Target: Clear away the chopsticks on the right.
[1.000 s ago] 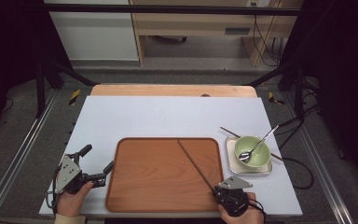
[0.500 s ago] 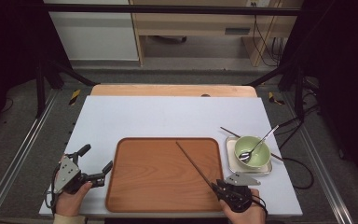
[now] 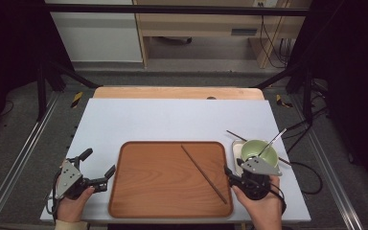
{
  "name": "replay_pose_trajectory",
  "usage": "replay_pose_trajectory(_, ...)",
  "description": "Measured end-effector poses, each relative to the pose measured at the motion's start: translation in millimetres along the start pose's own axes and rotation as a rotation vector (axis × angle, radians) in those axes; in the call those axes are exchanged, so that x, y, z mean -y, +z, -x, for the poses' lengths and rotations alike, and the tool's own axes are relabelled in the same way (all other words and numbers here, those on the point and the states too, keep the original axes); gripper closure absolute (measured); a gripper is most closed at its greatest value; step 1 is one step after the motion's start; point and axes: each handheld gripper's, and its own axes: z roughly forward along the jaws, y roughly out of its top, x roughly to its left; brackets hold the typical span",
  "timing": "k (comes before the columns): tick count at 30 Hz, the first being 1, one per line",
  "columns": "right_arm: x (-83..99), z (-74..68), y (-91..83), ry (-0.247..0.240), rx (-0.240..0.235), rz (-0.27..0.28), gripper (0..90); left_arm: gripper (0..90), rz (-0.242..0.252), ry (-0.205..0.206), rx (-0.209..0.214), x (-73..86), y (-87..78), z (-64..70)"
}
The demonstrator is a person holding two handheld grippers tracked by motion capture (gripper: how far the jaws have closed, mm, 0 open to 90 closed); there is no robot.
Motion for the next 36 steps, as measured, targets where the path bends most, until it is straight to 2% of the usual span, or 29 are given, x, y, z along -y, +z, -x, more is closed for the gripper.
replay_pose_trajectory(5, -21.3, 22.1, -15.9, -0.038, 0.048, 0.036, 33.1, 2.3, -0.002, 0.0, 0.001, 0.2, 0.2, 0.3)
replay_pose_trajectory(7, -27.8, 33.5, -22.0, -0.044, 0.045, 0.053, 22.9, 2.3, -0.002, 0.002, 0.003, 0.3, 0.6, 0.6)
replay_pose_trajectory(9, -32.8, 46.0, -28.1, -0.052, 0.044, 0.063, 17.5, 2.3, -0.002, 0.003, 0.004, 0.2, 0.7, 0.8)
replay_pose_trajectory(11, -35.5, 60.8, -35.2, -0.079, 0.044, 0.065, 9.2, 2.3, -0.003, 0.003, 0.004, 0.5, 0.9, 0.6)
replay_pose_trajectory(14, -37.2, 79.8, -46.0, -0.104, 0.064, 0.089, 9.5, 2.3, -0.004, 0.005, 0.003, 0.8, 1.2, 0.1)
replay_pose_trajectory(17, -36.7, 97.8, -54.6, -0.112, 0.113, 0.118, 11.5, 2.3, -0.003, 0.004, 0.0, 0.5, 0.6, -0.1)
replay_pose_trajectory(20, -34.4, 116.5, -62.3, -0.113, 0.147, 0.112, 14.0, 2.3, -0.005, 0.004, -0.004, 0.5, 0.1, -0.3)
replay_pose_trajectory(23, -28.6, 133.4, -68.0, -0.128, 0.182, 0.087, 18.8, 2.3, -0.007, 0.006, -0.002, 0.8, 1.0, 0.1)
replay_pose_trajectory(26, -18.0, 150.6, -72.4, -0.126, 0.198, 0.048, 25.6, 2.3, -0.008, 0.005, 0.0, 1.2, 1.8, 0.3)
replay_pose_trajectory(28, -10.8, 159.2, -74.0, -0.117, 0.201, 0.02, 26.5, 2.3, -0.01, 0.004, 0.0, 1.5, 1.9, -0.2)
replay_pose_trajectory(34, 4.1, 174.2, -78.5, -0.114, 0.213, -0.018, 30.3, 2.3, -0.009, 0.006, -0.002, 0.9, 1.6, 1.0)
replay_pose_trajectory(36, 7.3, 177.8, -79.7, -0.117, 0.218, -0.023, 34.4, 2.3, -0.009, 0.009, 0.0, 0.7, 1.8, 1.5)
